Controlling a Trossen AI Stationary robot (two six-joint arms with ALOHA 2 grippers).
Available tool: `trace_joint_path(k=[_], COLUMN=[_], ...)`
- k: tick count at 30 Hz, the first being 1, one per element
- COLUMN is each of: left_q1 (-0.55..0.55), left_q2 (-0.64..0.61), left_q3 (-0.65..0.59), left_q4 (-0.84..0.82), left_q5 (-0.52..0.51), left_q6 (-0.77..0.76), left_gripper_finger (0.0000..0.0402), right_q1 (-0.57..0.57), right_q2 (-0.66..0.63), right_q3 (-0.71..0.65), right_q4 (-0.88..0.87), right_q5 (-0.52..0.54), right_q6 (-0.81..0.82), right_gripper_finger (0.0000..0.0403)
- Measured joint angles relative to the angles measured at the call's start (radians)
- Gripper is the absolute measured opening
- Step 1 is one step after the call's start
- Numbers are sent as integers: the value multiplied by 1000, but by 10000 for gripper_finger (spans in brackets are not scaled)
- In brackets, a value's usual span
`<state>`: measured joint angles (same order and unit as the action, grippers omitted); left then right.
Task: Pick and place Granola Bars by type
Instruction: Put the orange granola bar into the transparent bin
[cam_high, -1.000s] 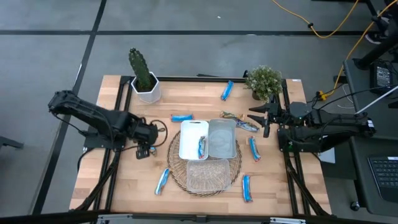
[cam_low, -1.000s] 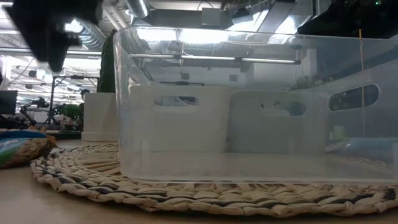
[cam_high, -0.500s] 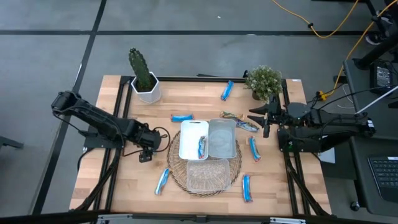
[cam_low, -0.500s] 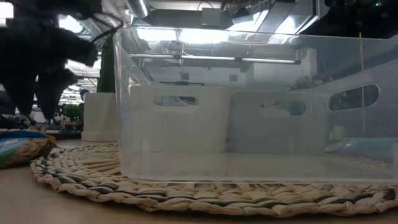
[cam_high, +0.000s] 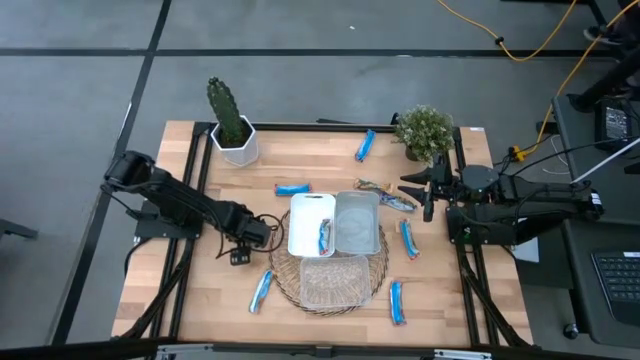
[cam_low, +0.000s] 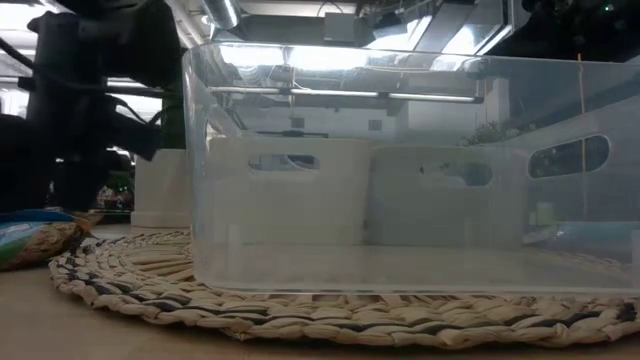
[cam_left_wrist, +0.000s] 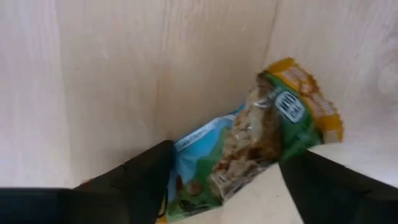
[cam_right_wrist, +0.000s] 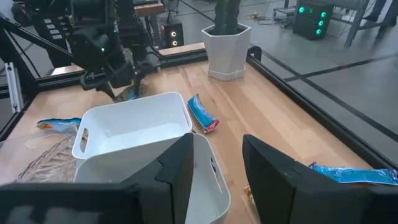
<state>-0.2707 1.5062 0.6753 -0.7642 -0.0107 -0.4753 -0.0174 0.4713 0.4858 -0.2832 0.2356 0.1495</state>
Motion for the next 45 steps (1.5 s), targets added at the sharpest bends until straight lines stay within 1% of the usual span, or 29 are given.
trace_joint_path(k=[2,4,7,9,11,12,13,16,19,21,26,30,33,35,39,42,45], left_q1=[-1,-2,-3,-3,0,-1,-3,-2,-2,-4,-33,-114,-186,-214,-227,-227,-202], left_q2=[3,5,-7,-15,-29,-37,-47,-75,-115,-143,-234,-307,-360,-381,-401,-396,-369], left_q3=[1,9,27,40,71,93,115,201,333,434,680,827,870,874,874,874,874], left_q4=[-1,-14,-35,-49,-61,-60,-70,-112,-175,-213,-222,-197,-170,-158,-139,-111,-14], left_q5=[3,6,4,-37,-42,-39,-33,-33,-55,-95,-274,-416,-514,-553,-555,-528,-492], left_q6=[-21,-52,-74,-89,-116,-129,-140,-154,-159,-158,-124,-45,2,14,27,59,106], left_gripper_finger=[253,215,144,91,39,22,16,15,12,8,9,8,6,7,8,7,7], right_q1=[0,0,0,0,0,0,0,0,0,0,0,0,0,0,0,0,0], right_q2=[0,0,0,0,0,0,0,0,0,0,0,0,0,0,0,0,0], right_q3=[0,0,0,0,0,0,0,0,0,0,0,0,0,0,0,0,0], right_q4=[0,-2,-3,-5,-9,-8,-9,-18,-42,-49,-50,-50,-50,-50,-50,-50,-50], right_q5=[0,0,0,6,7,7,7,7,7,7,7,7,7,7,7,7,7], right_q6=[-1,-1,-1,-4,-21,-26,-28,-23,-22,-23,-23,-23,-23,-23,-23,-23,-23], right_gripper_finger=[141,141,141,141,141,141,141,141,141,141,141,141,141,141,141,141,141])
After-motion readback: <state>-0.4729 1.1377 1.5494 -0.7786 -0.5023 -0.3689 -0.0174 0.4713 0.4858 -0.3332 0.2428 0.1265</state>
